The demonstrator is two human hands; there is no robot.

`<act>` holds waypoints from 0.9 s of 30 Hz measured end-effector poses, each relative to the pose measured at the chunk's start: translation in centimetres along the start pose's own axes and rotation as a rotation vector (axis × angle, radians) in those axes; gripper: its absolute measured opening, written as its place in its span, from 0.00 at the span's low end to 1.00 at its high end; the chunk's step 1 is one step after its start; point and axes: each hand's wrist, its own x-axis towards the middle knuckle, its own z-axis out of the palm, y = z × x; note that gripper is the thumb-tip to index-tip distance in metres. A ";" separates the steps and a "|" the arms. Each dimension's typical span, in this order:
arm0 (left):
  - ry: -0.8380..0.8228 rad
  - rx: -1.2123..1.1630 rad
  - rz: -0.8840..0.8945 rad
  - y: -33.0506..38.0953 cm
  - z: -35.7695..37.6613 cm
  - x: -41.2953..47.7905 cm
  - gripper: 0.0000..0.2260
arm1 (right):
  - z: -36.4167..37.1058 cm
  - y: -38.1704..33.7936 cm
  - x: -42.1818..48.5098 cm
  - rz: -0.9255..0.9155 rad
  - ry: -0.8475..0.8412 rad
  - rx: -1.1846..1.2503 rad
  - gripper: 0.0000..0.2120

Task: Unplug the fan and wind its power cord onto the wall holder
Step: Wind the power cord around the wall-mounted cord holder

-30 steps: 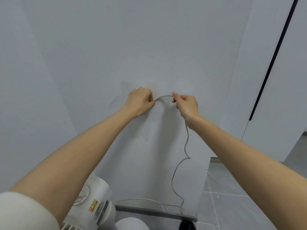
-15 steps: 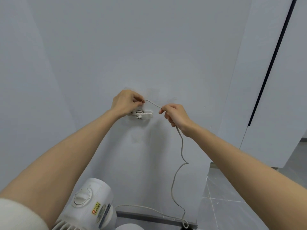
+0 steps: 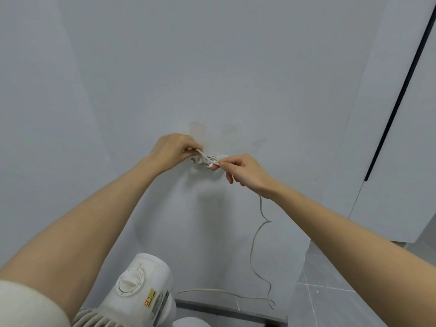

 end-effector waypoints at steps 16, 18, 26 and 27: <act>-0.138 0.096 0.043 -2.3 -0.4 -2.1 0.18 | 4.8 0.6 0.9 -0.004 -0.193 -0.394 0.18; -0.156 0.059 0.028 -2.4 0.2 -2.2 0.16 | 4.9 1.1 0.8 0.014 -0.221 -0.431 0.18; -0.135 -0.307 -0.164 -1.9 2.0 -1.4 0.11 | 5.5 3.4 1.5 0.125 -0.138 -0.561 0.14; -0.134 -0.348 -0.175 -1.9 2.2 -1.4 0.09 | 5.5 3.7 1.5 0.148 -0.107 -0.560 0.13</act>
